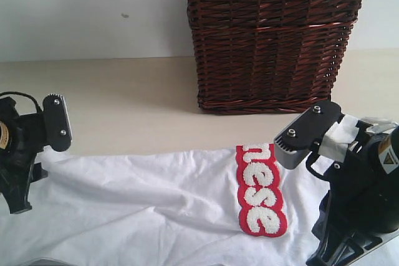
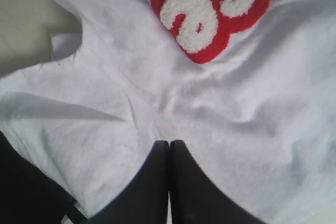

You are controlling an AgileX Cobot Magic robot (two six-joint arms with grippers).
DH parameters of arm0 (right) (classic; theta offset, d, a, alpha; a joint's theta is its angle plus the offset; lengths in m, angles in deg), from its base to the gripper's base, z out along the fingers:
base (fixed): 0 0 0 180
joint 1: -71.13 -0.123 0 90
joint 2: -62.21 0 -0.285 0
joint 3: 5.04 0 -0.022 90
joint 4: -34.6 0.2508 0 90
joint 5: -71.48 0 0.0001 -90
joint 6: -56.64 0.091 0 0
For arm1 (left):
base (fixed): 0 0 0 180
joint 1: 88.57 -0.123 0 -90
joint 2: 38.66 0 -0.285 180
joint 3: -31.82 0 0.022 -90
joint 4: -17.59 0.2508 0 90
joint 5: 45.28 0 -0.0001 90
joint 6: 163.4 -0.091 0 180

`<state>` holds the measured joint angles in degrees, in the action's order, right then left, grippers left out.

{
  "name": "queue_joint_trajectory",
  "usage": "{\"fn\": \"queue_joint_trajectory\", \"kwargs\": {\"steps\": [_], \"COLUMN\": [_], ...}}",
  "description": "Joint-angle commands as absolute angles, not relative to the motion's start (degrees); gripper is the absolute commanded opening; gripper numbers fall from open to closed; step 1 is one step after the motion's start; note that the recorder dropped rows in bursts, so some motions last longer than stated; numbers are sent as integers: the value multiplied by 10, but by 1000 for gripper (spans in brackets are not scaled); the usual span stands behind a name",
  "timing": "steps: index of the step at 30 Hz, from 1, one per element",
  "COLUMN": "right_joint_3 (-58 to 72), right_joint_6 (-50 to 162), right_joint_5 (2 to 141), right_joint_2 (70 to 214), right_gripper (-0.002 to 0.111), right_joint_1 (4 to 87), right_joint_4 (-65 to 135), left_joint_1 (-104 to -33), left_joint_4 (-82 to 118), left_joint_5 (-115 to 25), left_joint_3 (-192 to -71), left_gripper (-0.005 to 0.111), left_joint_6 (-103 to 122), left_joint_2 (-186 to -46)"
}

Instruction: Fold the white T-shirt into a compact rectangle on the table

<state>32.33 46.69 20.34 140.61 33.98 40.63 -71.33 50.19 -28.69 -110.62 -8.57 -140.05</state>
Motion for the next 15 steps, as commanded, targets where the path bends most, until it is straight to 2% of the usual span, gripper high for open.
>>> {"fn": "queue_joint_trajectory", "kwargs": {"steps": [1,5,8,10,15], "right_joint_3": [323,323,323,323,323], "right_joint_6": [464,464,469,521,666], "right_joint_5": [204,211,233,253,262], "right_joint_2": [1400,1400,1402,1411,1477], "right_gripper": [0,0,0,0,0], "right_joint_1": [342,342,342,343,343], "right_joint_4": [407,407,397,363,228], "left_joint_1": [-726,-726,-726,-726,-726], "left_joint_4": [514,534,534,534,534], "left_joint_5": [-320,-315,-303,-301,-286], "left_joint_3": [-1136,-1166,-1187,-1195,-1212], "left_gripper": [38,13,3,6,35], "left_joint_6": [-83,-83,-71,-53,-11], "left_joint_2": [-1458,-1510,-1532,-1536,-1525]}}
